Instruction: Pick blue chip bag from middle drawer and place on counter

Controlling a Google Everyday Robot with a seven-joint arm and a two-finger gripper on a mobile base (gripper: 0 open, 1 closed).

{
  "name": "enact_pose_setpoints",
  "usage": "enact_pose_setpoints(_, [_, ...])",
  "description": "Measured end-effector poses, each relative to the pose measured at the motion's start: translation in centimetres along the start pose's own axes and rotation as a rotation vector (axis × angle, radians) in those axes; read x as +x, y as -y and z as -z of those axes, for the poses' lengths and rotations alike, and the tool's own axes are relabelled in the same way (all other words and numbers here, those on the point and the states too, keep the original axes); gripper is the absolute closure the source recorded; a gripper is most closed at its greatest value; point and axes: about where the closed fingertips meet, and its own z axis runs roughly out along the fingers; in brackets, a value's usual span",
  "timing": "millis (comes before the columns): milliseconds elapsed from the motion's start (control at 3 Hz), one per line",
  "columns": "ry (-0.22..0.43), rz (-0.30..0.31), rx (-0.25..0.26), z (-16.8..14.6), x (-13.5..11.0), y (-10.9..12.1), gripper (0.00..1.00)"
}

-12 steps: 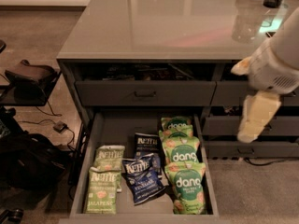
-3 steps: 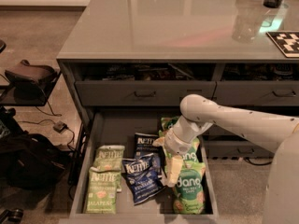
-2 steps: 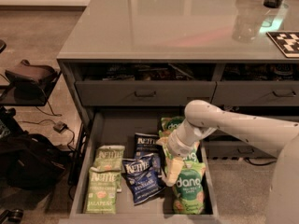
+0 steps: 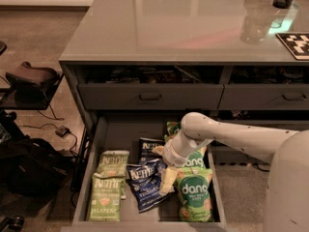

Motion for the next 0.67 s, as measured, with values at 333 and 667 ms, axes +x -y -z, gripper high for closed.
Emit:
enact_pose_setpoints(333, [0.012,0.025,-0.050,-2.8,-1.4,0.1,0.00])
enact_pose_setpoints(667, [0.018,0.017,-0.077,-5.1,-1.9,1.1,0.00])
